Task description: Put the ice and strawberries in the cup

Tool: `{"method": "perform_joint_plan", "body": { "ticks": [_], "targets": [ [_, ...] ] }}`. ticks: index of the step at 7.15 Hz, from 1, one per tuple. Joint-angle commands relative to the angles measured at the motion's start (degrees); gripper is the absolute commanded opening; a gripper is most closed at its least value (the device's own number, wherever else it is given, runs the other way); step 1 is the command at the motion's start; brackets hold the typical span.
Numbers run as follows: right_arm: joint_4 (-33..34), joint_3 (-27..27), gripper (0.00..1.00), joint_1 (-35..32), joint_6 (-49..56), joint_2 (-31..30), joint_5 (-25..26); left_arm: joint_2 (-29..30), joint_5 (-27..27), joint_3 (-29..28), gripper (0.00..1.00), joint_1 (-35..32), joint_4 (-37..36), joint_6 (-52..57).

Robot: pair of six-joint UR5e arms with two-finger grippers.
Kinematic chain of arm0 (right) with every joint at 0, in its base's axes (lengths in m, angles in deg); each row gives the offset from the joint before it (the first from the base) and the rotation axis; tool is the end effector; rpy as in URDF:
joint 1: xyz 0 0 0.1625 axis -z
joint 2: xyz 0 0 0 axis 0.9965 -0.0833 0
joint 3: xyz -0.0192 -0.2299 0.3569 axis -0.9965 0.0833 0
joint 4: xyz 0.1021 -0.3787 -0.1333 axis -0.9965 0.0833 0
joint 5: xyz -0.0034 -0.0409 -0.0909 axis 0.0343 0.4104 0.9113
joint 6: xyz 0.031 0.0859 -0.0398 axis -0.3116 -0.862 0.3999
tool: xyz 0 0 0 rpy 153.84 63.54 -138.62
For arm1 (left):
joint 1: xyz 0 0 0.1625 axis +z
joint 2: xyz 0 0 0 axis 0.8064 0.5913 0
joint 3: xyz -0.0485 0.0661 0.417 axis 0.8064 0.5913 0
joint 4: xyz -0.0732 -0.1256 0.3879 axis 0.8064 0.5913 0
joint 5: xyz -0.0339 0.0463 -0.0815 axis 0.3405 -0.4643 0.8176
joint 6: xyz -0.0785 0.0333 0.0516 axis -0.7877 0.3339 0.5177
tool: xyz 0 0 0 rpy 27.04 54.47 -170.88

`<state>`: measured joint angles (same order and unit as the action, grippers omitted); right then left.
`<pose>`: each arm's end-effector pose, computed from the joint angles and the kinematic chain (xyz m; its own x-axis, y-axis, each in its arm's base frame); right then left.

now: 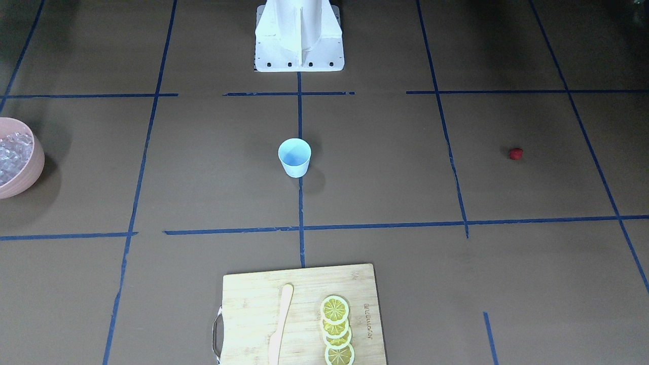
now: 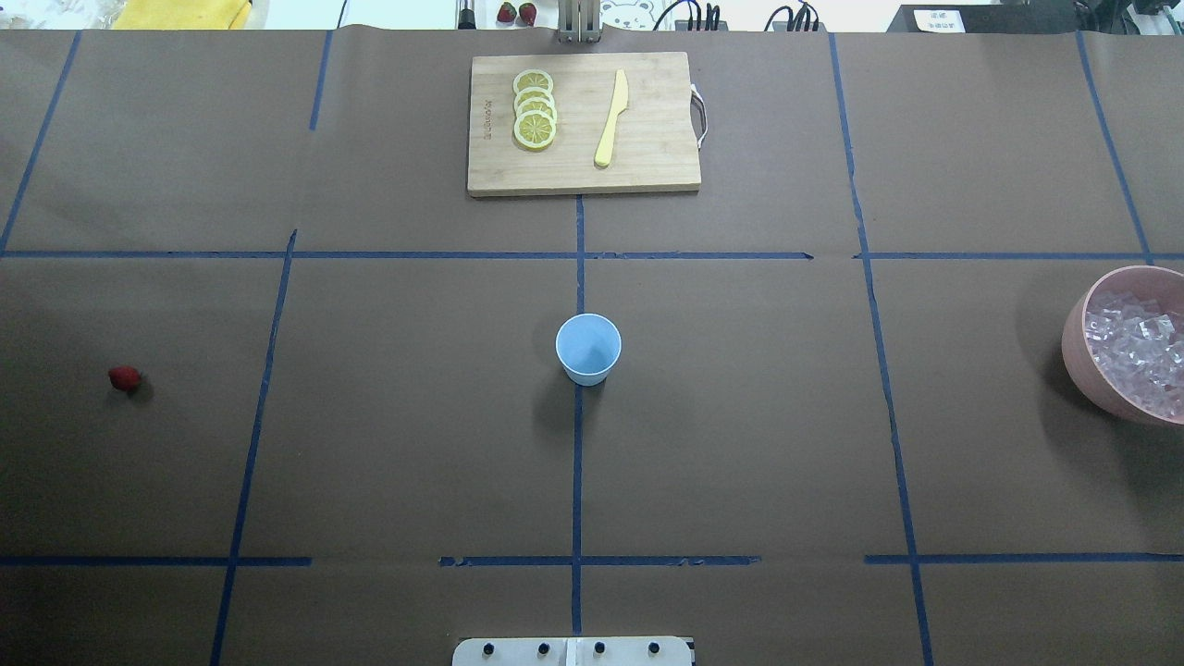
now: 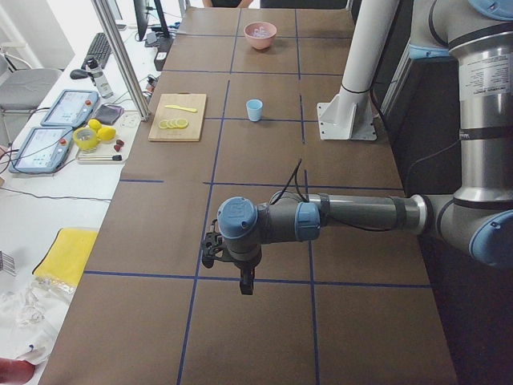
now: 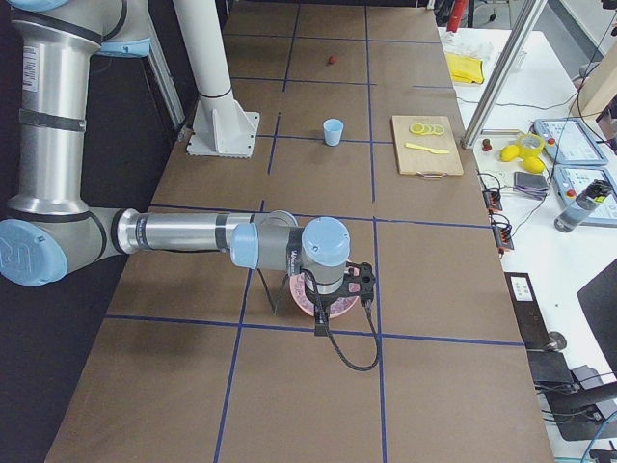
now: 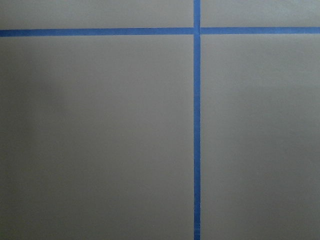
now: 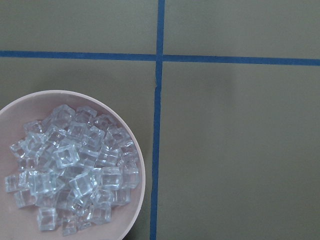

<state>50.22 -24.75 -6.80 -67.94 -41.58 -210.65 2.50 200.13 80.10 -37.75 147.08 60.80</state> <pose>0.0786 -0.4228 0.6353 0.7136 -0.0197 0.7003 0.0087 0.9998 0.0192 -0.0725 -0.4197 0.6530 0.6905 0.0200 -0.7231 -0.0453 0.9989 -0.0156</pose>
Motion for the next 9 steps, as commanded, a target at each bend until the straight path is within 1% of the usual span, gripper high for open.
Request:
{"method": "perform_joint_plan", "body": {
  "ticks": [1, 4, 6, 9],
  "targets": [
    [0.0, 0.0, 1.0, 0.0, -0.1, 0.0, 0.0, 0.3, -0.3, 0.1, 1.0, 0.2, -0.1, -0.2],
    [0.1, 0.0, 1.0, 0.0, -0.2, -0.1, -0.3, -0.3, 0.0, 0.9, 1.0, 0.2, 0.4, -0.1],
    [0.0, 0.0, 1.0, 0.1, -0.3, 0.0, -0.3, -0.4, 0.0, 0.3, 1.0, 0.2, 0.6, 0.0],
    [-1.5, 0.0, 1.0, 0.1, -0.5, -0.3, -0.4, -0.5, -0.4, 0.6, 1.0, 0.2, 0.6, 0.1]
  ]
}}
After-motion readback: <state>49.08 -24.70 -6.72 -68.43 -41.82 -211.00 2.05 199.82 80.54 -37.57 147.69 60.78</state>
